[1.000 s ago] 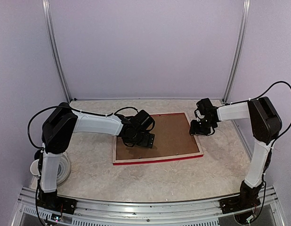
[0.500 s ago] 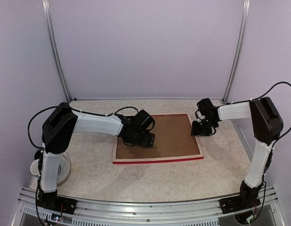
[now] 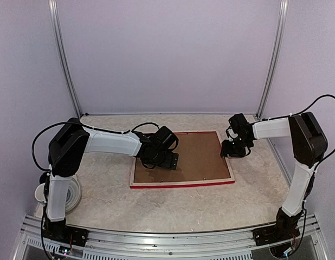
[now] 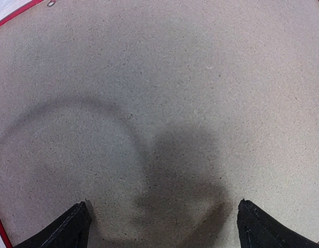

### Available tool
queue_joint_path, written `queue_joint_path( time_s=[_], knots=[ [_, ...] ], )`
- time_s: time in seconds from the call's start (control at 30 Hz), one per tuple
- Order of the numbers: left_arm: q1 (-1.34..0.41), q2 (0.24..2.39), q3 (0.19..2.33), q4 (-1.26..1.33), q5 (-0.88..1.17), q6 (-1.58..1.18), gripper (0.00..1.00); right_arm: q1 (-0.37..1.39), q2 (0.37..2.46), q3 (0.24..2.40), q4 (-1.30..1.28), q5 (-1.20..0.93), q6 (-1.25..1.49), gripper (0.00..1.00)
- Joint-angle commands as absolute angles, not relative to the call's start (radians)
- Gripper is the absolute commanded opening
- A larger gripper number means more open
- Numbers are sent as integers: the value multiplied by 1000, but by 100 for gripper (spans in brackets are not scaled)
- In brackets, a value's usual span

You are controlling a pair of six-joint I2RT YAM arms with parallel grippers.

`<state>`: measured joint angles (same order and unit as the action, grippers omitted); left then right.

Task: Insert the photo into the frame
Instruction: Press the fastener onto the backboard.

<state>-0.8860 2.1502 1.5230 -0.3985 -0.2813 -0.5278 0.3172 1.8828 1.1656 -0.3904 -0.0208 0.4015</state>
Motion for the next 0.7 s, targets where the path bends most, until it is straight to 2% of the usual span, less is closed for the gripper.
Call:
queue_joint_path(
  time_s=[0.0,0.3,0.67],
  knots=[
    [-880,2169,1501,-426,-272,-543,98,307,1833,1146,-492,-60,389,54],
    [-882,2166,1493,-417,-268,-545,98,307,1762,1169,-492,-49,386,55],
    [-883,2161,1485,-413,-266,-544,98,308,1876,1172,-473,-8,391,52]
  ],
)
